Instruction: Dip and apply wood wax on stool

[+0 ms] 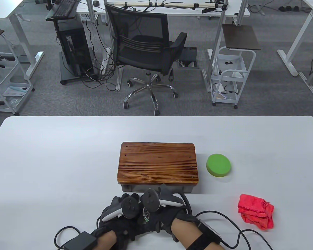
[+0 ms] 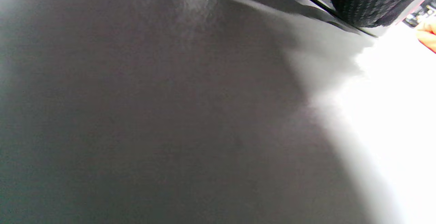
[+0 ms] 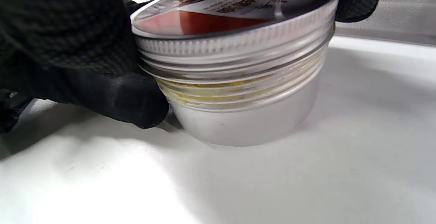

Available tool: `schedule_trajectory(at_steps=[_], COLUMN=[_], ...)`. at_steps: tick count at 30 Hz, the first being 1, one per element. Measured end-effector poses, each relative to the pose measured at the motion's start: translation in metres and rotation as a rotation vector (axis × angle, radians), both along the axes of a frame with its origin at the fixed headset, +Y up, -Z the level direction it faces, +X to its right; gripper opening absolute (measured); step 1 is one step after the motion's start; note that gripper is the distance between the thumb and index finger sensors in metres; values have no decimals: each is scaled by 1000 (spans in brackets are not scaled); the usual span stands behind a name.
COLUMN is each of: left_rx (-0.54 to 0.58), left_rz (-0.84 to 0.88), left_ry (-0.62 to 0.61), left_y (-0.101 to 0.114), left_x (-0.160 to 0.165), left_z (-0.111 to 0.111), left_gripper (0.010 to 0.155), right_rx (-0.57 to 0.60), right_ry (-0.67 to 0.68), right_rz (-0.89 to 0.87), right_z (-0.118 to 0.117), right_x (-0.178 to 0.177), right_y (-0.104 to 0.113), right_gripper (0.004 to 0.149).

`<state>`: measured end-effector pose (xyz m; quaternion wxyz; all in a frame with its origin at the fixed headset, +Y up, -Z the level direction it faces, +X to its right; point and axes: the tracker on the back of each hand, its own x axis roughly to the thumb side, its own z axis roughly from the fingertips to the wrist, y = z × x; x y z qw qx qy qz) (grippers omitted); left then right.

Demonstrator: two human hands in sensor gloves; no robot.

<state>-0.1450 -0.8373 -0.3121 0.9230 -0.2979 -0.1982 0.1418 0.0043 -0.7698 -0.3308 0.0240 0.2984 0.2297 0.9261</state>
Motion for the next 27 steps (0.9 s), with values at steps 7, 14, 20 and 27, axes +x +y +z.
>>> schedule_trajectory(at_steps=[7,14,20,27], left_rx=[0,0,0,0], left_rz=[0,0,0,0], left_ry=[0,0,0,1], left_y=[0,0,0,0], left_x=[0,0,0,0], left_z=[0,0,0,0], left_gripper=[81,80,80,79], right_rx=[5,3,-19,-48], right_ry=[-3,-7,-18,7], right_rz=[10,17,33,23], right_z=[0,1,2,-3], right_x=[0,-1,0,13], right_y=[-1,0,1,17], right_gripper=[87,87,87,88])
